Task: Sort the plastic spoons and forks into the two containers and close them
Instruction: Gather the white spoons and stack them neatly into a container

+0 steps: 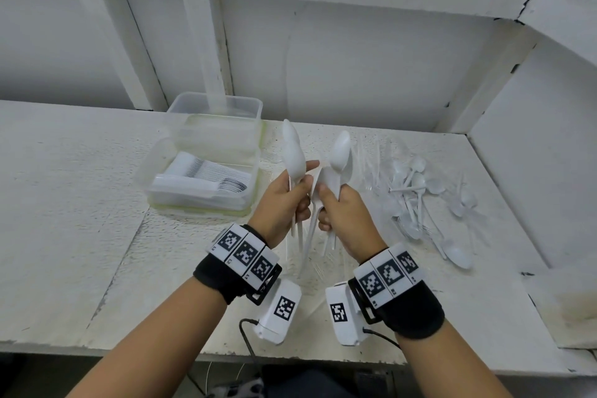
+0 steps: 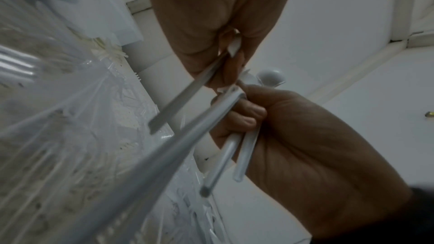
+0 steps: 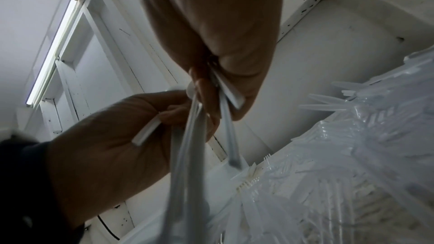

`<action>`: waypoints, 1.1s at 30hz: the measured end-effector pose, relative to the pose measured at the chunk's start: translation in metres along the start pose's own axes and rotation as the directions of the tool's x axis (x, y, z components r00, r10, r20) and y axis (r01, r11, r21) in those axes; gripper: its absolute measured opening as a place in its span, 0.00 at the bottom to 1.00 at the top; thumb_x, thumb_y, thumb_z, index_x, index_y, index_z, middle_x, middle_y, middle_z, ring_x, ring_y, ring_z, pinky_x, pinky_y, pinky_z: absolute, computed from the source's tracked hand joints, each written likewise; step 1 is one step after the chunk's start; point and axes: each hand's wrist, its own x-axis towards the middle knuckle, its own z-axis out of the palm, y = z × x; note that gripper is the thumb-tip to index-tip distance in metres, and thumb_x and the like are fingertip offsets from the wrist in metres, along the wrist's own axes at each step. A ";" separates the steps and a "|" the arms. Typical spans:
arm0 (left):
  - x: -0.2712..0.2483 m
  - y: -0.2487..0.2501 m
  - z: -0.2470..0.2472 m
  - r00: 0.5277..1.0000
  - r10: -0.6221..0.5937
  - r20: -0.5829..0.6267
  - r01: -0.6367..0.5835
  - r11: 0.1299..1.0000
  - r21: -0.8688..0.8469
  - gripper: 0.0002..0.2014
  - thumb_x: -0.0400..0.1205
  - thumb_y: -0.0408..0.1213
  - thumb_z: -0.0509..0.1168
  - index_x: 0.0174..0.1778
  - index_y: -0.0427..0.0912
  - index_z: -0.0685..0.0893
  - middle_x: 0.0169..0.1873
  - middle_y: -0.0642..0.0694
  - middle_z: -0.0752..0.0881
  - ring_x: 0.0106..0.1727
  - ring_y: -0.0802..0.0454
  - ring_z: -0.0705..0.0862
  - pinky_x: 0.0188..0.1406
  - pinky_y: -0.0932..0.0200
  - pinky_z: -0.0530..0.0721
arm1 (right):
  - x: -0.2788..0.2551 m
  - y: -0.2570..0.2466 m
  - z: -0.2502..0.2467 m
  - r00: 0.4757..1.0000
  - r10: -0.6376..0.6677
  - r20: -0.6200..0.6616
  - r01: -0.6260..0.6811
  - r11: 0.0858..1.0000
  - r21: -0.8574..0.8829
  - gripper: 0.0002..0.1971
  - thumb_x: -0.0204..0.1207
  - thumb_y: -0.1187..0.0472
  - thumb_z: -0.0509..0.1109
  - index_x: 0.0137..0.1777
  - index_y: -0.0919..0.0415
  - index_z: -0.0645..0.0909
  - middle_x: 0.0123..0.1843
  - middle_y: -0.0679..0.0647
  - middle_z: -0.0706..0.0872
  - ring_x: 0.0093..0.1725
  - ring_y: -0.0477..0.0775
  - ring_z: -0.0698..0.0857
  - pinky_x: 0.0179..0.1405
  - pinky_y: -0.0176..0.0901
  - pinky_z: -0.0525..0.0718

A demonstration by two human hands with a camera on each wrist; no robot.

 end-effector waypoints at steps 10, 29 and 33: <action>-0.009 0.003 -0.010 0.998 -0.025 -0.065 0.043 0.959 0.281 0.03 0.84 0.38 0.61 0.52 0.45 0.77 0.28 0.49 0.72 0.16 0.61 0.65 0.14 0.67 0.65 | -0.006 0.001 -0.017 0.989 -0.096 -0.109 0.086 0.991 -0.099 0.09 0.79 0.60 0.67 0.37 0.54 0.73 0.24 0.48 0.72 0.19 0.41 0.70 0.22 0.37 0.70; -0.020 0.002 -0.003 0.997 -0.008 -0.080 0.041 0.903 0.427 0.14 0.88 0.42 0.49 0.47 0.38 0.77 0.28 0.48 0.75 0.23 0.61 0.71 0.18 0.73 0.67 | -0.010 0.001 -0.010 0.986 -0.092 -0.138 0.100 0.994 0.049 0.14 0.78 0.61 0.69 0.31 0.57 0.74 0.18 0.42 0.67 0.17 0.42 0.62 0.18 0.35 0.63; -0.021 0.000 -0.004 0.998 0.054 -0.023 -0.035 0.862 0.505 0.14 0.88 0.40 0.51 0.39 0.42 0.75 0.29 0.49 0.81 0.22 0.59 0.73 0.21 0.66 0.71 | -0.005 0.007 -0.009 0.982 -0.087 -0.168 0.083 0.996 -0.032 0.13 0.78 0.59 0.69 0.34 0.61 0.73 0.22 0.46 0.67 0.17 0.40 0.64 0.19 0.35 0.66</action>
